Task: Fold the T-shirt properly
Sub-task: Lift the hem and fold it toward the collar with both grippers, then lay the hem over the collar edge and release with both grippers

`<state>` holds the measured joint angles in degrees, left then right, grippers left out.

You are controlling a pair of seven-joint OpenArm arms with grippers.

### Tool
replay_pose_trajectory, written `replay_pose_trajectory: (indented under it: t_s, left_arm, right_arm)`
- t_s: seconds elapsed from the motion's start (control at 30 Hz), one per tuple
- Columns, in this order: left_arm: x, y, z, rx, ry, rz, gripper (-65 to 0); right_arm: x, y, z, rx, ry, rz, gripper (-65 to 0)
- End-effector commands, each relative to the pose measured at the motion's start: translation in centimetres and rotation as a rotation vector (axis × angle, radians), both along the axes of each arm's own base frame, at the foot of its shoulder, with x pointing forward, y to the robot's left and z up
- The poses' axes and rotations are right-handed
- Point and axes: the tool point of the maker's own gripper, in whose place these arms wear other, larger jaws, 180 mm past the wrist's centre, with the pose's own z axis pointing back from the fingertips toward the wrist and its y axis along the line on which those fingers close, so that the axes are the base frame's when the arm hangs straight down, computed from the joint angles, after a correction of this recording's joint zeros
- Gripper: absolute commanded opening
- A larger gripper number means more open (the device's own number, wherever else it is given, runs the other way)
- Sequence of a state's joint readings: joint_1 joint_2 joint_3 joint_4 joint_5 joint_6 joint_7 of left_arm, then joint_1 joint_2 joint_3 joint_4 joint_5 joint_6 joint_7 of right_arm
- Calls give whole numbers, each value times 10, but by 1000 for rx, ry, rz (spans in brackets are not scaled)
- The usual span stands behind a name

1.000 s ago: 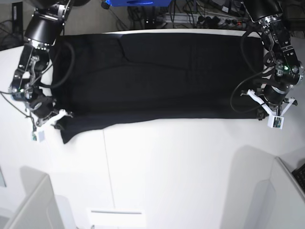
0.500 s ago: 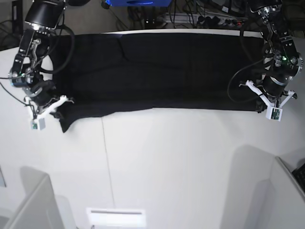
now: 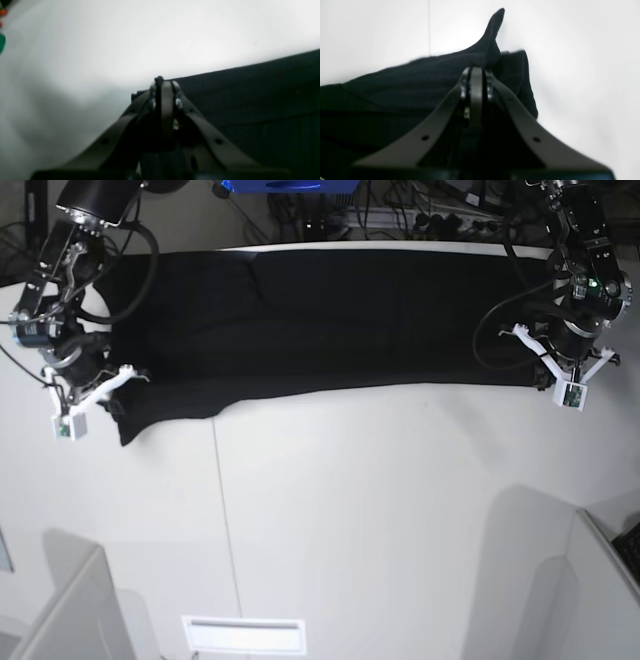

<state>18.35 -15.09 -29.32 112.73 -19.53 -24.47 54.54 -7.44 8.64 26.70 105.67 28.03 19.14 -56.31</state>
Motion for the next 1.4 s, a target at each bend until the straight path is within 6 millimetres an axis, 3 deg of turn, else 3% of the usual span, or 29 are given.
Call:
replay_pose_trajectory:
  t_s: [0.0, 0.13, 0.53, 0.7, 0.9, 1.03, 1.37]
  left_arm:
    - [5, 3, 12, 20, -41, -9, -650]
    - [0, 2, 8, 20, -25, -10, -650]
    - [-16, -2, -2, 10, 12, -9, -650]
    - [-24, 12, 1, 10, 3, 55, -650]
    - [-38, 17, -6, 14, 38, 73, -650]
    - [-42, 16, -9, 10, 49, 74, -650]
    - [-68, 16, -26, 8, 126, 85, -650]
  right_arm:
    - [7, -5, 15, -18, -52, 3, -650]
    - [3, -3, 17, -30, -51, 10, -650]
    - [-23, -4, -3, -30, 24, 9, -650]
    - [-33, -4, -9, -33, 50, 11, -650]
    - [-49, -20, -8, -32, 85, -64, -650]
    - [-53, -16, -7, -25, 100, -66, -650]
    - [-71, -7, -28, 18, 162, -81, -650]
